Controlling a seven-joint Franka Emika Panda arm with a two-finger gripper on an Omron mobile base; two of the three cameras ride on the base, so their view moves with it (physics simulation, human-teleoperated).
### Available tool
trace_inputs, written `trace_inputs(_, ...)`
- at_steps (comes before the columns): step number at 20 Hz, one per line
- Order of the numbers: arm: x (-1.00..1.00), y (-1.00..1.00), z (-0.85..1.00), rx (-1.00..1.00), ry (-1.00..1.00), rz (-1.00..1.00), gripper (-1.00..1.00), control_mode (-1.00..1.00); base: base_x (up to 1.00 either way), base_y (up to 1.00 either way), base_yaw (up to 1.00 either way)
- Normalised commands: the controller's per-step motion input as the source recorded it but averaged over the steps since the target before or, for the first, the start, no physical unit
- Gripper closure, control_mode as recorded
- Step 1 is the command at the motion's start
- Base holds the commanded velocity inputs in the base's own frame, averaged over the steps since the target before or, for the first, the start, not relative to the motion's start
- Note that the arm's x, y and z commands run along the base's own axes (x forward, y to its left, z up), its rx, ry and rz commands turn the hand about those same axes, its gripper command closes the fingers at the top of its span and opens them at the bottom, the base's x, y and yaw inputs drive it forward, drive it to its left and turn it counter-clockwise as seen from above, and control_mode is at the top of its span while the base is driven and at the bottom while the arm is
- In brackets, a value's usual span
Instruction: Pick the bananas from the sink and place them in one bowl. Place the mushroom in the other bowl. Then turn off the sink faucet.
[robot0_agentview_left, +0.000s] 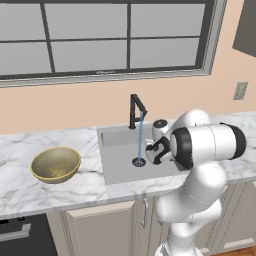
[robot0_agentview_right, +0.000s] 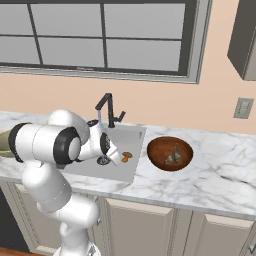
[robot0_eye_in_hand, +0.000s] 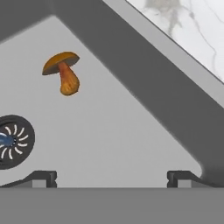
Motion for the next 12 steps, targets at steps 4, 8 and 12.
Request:
trace_inputs(4,0.23,-0.01,-0.17,0.00,-0.03,0.00,-1.00,-1.00,0.00,0.00,0.00)
trace_inputs(8,0.24,-0.09,-0.34,0.00,-0.02,0.00,-1.00,-1.00,0.00,0.00,0.00)
trace_inputs(12,0.20,-0.13,-0.26,0.00,-0.01,0.00,-1.00,-1.00,0.00,0.00,0.00)
